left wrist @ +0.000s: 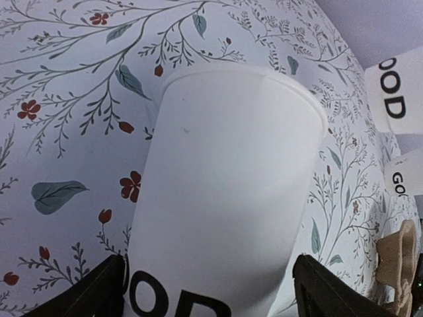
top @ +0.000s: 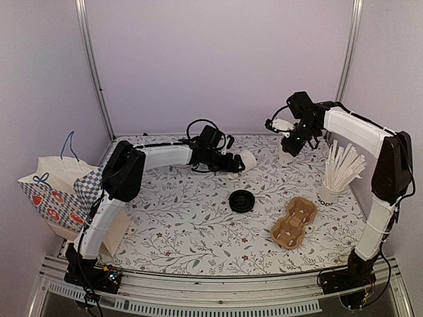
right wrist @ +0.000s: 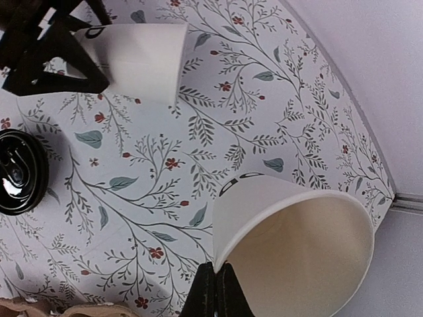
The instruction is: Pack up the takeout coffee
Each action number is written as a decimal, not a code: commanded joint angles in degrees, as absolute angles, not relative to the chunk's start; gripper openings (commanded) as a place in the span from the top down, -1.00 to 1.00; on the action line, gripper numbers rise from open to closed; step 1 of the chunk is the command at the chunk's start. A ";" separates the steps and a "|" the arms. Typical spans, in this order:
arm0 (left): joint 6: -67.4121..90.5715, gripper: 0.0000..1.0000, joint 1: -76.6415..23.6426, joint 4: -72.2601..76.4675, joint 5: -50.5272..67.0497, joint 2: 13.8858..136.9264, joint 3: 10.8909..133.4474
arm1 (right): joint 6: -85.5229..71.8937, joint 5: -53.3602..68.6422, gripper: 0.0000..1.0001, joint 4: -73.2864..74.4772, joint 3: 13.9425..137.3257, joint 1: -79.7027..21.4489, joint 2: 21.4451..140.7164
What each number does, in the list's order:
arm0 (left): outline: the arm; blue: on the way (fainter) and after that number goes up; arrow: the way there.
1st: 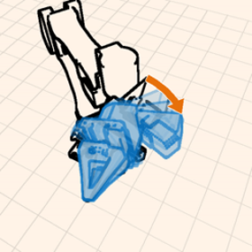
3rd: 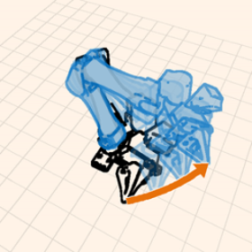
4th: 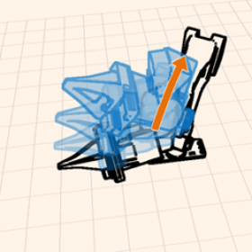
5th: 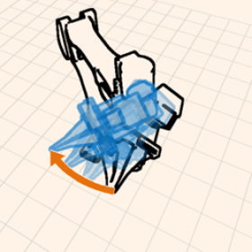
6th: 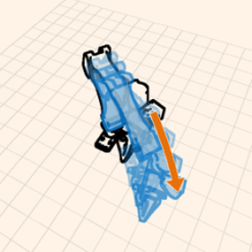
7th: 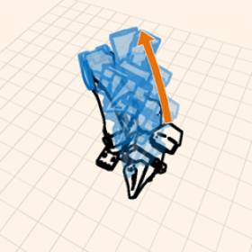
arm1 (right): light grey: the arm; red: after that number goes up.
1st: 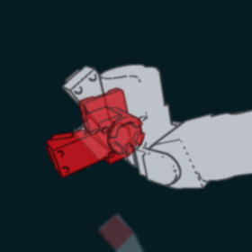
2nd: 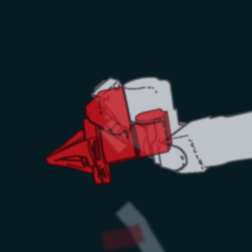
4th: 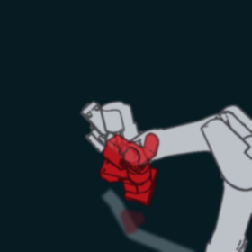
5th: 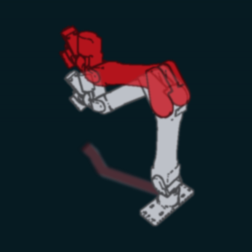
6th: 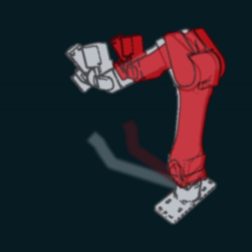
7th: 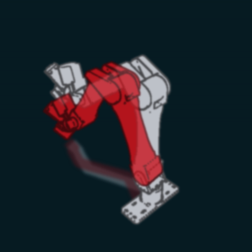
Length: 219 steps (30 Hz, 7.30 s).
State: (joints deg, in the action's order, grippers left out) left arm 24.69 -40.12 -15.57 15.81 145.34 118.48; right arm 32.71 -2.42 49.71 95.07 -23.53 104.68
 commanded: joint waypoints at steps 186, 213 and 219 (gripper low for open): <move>-2.10 -0.48 -39.93 -12.28 15.25 91.65 69.34 | 36.85 30.65 0.06 12.63 45.26 -26.28 65.27; 10.78 -0.06 -49.63 -34.03 7.39 123.03 101.17 | 37.44 26.48 0.06 11.04 43.60 -24.87 63.03; 11.03 -0.04 -49.96 -35.34 6.37 128.19 105.02 | 37.66 27.05 0.06 11.03 43.33 -24.87 62.90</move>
State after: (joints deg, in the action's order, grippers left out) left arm 10.24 -48.95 -32.84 7.60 125.60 101.86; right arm 37.17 26.68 11.94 44.21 -25.10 63.79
